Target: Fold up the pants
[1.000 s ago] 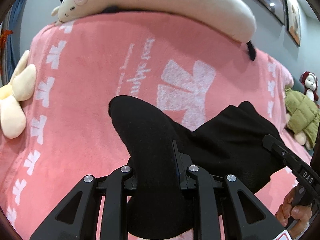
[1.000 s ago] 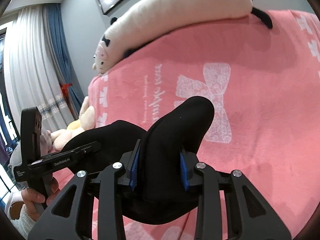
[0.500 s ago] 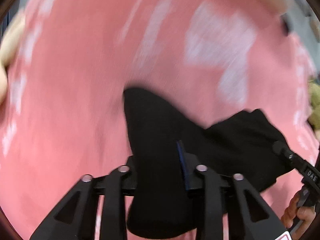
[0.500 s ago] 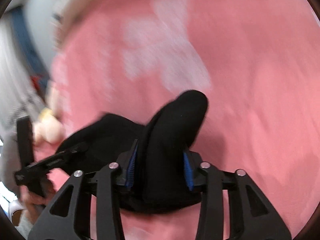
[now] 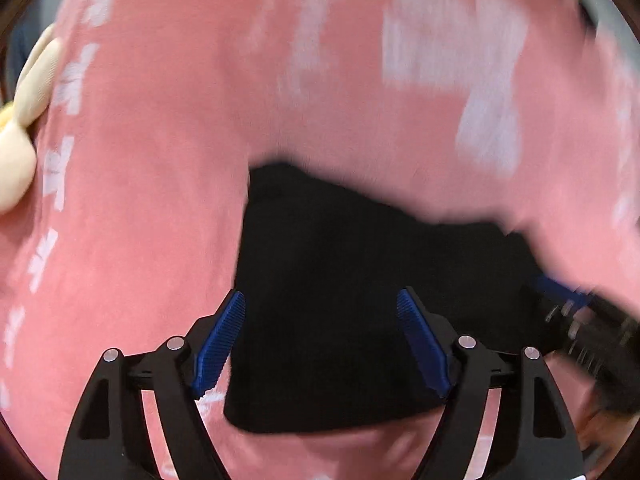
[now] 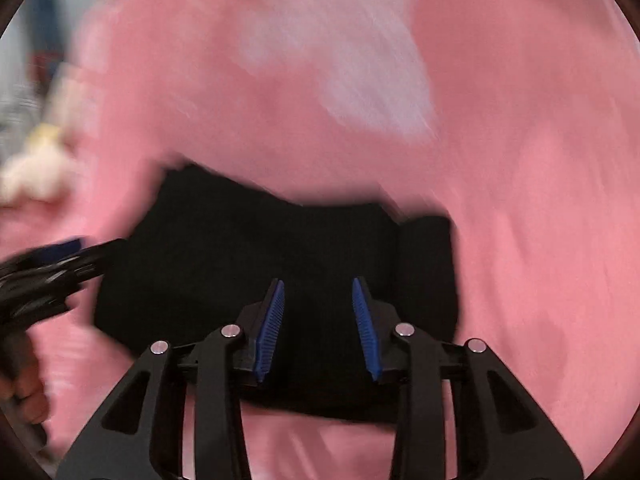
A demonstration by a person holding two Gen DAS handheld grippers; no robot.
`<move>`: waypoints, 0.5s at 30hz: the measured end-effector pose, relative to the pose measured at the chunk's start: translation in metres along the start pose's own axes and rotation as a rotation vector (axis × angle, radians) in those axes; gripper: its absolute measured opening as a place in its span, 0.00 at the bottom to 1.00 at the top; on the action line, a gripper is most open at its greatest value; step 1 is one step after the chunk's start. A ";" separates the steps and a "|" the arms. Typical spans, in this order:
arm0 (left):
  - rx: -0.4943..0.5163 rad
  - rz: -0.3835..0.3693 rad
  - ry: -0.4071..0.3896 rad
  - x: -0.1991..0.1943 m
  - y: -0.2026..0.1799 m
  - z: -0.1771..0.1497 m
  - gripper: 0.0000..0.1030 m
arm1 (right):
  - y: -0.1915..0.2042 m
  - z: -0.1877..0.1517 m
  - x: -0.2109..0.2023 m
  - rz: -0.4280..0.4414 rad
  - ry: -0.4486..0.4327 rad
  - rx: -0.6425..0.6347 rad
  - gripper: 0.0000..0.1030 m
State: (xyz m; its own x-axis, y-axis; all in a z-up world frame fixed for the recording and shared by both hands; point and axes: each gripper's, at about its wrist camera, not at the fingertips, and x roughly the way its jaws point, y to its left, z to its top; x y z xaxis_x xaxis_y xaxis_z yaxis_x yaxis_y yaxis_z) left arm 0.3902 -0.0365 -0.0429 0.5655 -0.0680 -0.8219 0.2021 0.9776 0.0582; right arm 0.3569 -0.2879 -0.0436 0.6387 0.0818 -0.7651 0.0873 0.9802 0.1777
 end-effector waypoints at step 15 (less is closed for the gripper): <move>-0.063 -0.025 -0.101 -0.102 0.012 -0.080 0.72 | 0.023 -0.111 -0.139 -0.017 -0.086 0.059 0.34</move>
State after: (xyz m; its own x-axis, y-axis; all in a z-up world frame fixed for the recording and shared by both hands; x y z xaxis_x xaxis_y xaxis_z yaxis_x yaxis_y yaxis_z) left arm 0.2711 -0.0024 -0.0042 0.6391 -0.1088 -0.7614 0.1683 0.9857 0.0005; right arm 0.1851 -0.2567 -0.0018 0.7001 0.0466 -0.7126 0.1421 0.9688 0.2030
